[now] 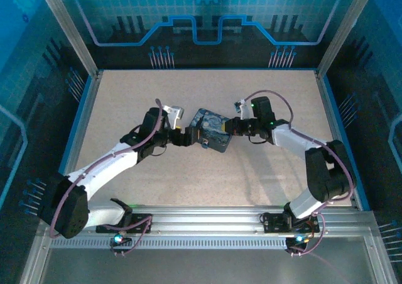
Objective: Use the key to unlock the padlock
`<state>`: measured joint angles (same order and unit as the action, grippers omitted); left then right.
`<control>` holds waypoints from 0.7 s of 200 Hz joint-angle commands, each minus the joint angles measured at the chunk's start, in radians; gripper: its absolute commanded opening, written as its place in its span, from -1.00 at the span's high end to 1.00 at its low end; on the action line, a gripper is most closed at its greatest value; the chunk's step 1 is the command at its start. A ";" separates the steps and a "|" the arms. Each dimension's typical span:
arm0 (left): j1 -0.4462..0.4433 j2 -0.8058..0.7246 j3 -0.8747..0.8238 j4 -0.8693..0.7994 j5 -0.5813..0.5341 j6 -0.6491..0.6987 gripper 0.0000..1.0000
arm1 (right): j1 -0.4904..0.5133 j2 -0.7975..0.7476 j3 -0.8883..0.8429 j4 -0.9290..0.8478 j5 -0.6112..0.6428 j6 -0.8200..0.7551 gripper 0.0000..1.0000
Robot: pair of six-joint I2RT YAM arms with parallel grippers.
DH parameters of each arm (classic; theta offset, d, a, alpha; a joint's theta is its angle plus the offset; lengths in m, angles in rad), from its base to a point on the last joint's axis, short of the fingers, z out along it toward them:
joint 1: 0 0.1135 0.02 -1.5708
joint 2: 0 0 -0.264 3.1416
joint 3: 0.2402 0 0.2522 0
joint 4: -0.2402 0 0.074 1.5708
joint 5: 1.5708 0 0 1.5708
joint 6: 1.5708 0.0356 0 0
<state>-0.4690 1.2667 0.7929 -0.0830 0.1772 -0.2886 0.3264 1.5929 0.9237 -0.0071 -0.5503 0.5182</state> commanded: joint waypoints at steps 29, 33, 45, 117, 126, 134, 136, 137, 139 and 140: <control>0.001 0.085 -0.055 0.083 0.129 -0.047 -0.78 | 0.014 0.132 0.046 0.096 -0.040 0.036 0.98; 0.002 0.098 -0.056 0.090 0.134 -0.046 -0.78 | 0.014 0.140 0.050 0.089 -0.041 0.032 0.98; 0.002 0.138 -0.056 0.116 0.146 -0.046 -0.77 | 0.016 0.162 0.060 0.071 -0.039 0.024 0.98; 0.000 0.312 -0.007 0.203 0.187 -0.040 -0.70 | 0.051 0.243 0.071 0.055 0.012 0.040 0.99; 0.000 0.324 -0.009 0.214 0.188 -0.035 -0.69 | 0.057 0.252 0.073 0.060 0.011 0.045 0.99; 0.000 0.332 -0.014 0.224 0.184 -0.033 -0.68 | 0.061 0.258 0.074 0.064 0.012 0.050 0.99; 0.000 0.334 -0.015 0.227 0.184 -0.031 -0.68 | 0.062 0.260 0.075 0.065 0.012 0.052 0.99; 0.000 0.335 -0.017 0.229 0.183 -0.031 -0.68 | 0.062 0.261 0.075 0.066 0.013 0.053 0.99; 0.000 0.337 -0.017 0.233 0.182 -0.029 -0.68 | 0.062 0.262 0.076 0.067 0.012 0.054 0.99; 0.000 0.337 -0.017 0.234 0.181 -0.029 -0.68 | 0.063 0.263 0.077 0.067 0.013 0.054 0.99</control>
<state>-0.4683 1.5761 0.7567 0.0910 0.3321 -0.3340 0.3626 1.7920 1.0039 0.1001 -0.5770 0.5514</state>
